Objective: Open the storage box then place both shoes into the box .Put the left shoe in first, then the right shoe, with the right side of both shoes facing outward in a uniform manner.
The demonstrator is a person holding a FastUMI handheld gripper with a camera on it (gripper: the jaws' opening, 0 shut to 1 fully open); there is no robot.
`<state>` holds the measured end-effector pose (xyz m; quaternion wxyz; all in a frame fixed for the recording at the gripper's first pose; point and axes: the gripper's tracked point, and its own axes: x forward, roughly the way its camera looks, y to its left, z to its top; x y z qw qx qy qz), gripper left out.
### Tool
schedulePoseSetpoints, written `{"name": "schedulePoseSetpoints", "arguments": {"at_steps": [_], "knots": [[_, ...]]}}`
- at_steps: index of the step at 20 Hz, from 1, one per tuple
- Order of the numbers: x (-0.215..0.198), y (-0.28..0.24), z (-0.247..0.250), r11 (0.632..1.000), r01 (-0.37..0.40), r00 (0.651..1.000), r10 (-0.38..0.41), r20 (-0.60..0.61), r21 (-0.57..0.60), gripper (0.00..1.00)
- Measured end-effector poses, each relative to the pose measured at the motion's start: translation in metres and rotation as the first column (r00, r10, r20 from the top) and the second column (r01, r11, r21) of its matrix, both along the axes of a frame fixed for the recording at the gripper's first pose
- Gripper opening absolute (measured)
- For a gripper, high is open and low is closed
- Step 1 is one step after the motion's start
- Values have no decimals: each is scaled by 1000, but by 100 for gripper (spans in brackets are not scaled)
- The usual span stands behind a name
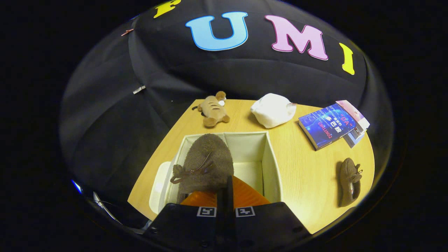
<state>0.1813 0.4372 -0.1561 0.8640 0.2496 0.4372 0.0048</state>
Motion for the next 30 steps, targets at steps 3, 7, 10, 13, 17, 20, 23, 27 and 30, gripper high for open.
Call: {"name": "schedulePoseSetpoints", "arguments": {"at_steps": [3,7,10,13,17,20,23,27,30], "knots": [[2,17,-11,1000,-3,1000,4,-17,25,5],[-4,44,-16,993,-76,997,78,-25,91,53],[-3,51,-15,989,-94,996,94,3,114,98],[-1,44,-13,989,-87,996,86,11,117,99],[-1,34,1,991,-94,994,88,61,99,99],[-4,14,28,991,-107,986,95,140,76,99],[-10,-19,57,992,-117,967,105,230,37,99],[-31,-71,87,994,-108,948,95,303,27,98],[-53,-125,84,995,-100,943,100,317,-18,98]]}}
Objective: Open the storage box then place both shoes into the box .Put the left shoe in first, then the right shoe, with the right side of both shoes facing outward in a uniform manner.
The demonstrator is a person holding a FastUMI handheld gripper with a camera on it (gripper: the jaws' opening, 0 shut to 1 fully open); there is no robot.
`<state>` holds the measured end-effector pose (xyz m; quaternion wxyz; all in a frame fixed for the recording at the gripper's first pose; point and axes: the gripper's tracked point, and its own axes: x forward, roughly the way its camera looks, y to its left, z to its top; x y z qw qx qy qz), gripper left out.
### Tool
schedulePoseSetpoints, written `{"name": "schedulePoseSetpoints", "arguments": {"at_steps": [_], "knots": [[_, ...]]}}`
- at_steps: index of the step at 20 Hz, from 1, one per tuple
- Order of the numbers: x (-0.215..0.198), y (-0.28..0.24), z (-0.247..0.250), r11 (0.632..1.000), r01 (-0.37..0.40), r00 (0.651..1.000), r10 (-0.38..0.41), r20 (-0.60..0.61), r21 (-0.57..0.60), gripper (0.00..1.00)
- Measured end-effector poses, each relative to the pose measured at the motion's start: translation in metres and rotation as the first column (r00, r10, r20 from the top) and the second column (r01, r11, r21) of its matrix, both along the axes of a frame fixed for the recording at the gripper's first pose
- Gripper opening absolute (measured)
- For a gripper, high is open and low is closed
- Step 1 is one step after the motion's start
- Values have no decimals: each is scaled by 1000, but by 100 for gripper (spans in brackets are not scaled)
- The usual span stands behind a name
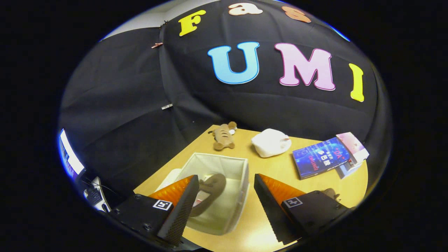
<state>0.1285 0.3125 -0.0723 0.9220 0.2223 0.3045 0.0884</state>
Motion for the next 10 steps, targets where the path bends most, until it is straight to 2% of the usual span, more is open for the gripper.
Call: {"name": "schedulePoseSetpoints", "arguments": {"at_steps": [5,10], "knots": [[-48,-90,-36,997,31,999,-34,-41,-69,99],[-103,-174,-105,982,100,982,-123,-144,-160,98]]}}
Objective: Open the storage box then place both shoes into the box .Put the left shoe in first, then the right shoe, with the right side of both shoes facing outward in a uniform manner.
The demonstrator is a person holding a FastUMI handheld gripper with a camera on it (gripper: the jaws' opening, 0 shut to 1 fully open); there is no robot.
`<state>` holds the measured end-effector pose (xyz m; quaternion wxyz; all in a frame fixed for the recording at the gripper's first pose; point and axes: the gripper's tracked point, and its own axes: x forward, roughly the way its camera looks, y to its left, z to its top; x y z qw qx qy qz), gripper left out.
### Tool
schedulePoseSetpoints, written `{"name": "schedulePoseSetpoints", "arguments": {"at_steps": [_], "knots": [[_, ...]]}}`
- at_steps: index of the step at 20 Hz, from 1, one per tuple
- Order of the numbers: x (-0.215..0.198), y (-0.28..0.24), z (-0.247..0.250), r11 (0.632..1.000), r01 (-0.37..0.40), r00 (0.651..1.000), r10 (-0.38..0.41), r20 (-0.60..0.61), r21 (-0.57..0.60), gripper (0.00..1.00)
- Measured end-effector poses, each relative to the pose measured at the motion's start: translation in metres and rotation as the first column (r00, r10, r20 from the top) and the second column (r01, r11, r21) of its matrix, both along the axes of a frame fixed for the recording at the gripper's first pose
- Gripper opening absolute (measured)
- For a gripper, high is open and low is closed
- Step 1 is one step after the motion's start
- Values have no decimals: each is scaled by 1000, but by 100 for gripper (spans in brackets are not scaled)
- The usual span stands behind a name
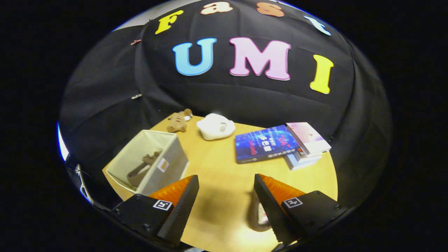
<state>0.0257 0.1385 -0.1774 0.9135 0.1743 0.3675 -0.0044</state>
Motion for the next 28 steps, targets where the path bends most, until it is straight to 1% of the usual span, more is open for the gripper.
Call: {"name": "schedulePoseSetpoints", "arguments": {"at_steps": [4,8,11,16,17,19,21,23,24,26,27,28], "knots": [[-32,-41,-54,999,26,995,-28,-95,-24,98],[-56,-65,-104,999,2,984,-12,-178,-54,99],[-60,-74,-139,997,-26,976,11,-219,-68,98],[-56,-70,-186,994,-87,961,65,-270,-69,88],[-53,-69,-193,994,-88,959,66,-275,-67,88],[-45,-70,-206,995,-75,957,54,-283,-67,84],[-35,-68,-213,997,-55,959,38,-281,-52,71],[-31,-58,-222,998,-58,955,51,-292,-15,52],[-32,-61,-227,997,-61,951,48,-305,-36,40],[-30,-66,-229,997,-46,952,24,-306,-63,11],[-29,-64,-229,998,-38,952,20,-306,-52,7],[-29,-66,-229,999,-30,951,16,-308,-40,7]]}}
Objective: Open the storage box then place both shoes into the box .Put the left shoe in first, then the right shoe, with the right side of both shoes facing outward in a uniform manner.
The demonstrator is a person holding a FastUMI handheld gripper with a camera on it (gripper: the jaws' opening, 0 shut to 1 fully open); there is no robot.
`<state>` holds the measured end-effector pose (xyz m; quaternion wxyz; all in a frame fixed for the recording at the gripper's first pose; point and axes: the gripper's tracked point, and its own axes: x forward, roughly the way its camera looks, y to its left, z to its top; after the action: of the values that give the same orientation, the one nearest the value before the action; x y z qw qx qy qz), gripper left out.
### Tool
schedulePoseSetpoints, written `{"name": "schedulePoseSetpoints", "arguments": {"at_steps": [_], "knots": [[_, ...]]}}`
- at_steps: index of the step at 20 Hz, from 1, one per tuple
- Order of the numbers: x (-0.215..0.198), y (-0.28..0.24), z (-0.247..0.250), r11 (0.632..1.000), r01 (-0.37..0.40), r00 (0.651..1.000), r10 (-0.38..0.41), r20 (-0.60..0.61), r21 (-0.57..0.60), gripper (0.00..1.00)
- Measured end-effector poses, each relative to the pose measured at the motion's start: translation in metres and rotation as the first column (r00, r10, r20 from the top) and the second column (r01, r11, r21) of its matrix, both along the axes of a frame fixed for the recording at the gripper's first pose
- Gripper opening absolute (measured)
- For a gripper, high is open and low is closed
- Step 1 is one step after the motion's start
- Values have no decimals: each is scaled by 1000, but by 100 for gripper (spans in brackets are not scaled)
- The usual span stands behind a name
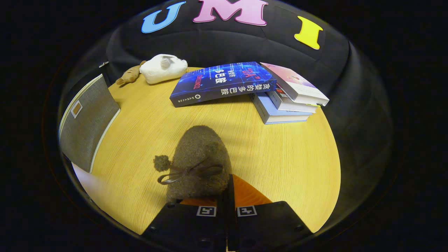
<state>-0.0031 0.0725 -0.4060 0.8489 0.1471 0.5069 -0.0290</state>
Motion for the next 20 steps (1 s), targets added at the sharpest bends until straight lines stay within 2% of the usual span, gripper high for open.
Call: {"name": "schedulePoseSetpoints", "arguments": {"at_steps": [3,10,20], "knots": [[-3,0,8,997,53,999,-52,-13,54,7],[3,-2,60,991,119,992,-121,28,59,7],[71,69,176,985,116,979,-135,153,128,7]]}}
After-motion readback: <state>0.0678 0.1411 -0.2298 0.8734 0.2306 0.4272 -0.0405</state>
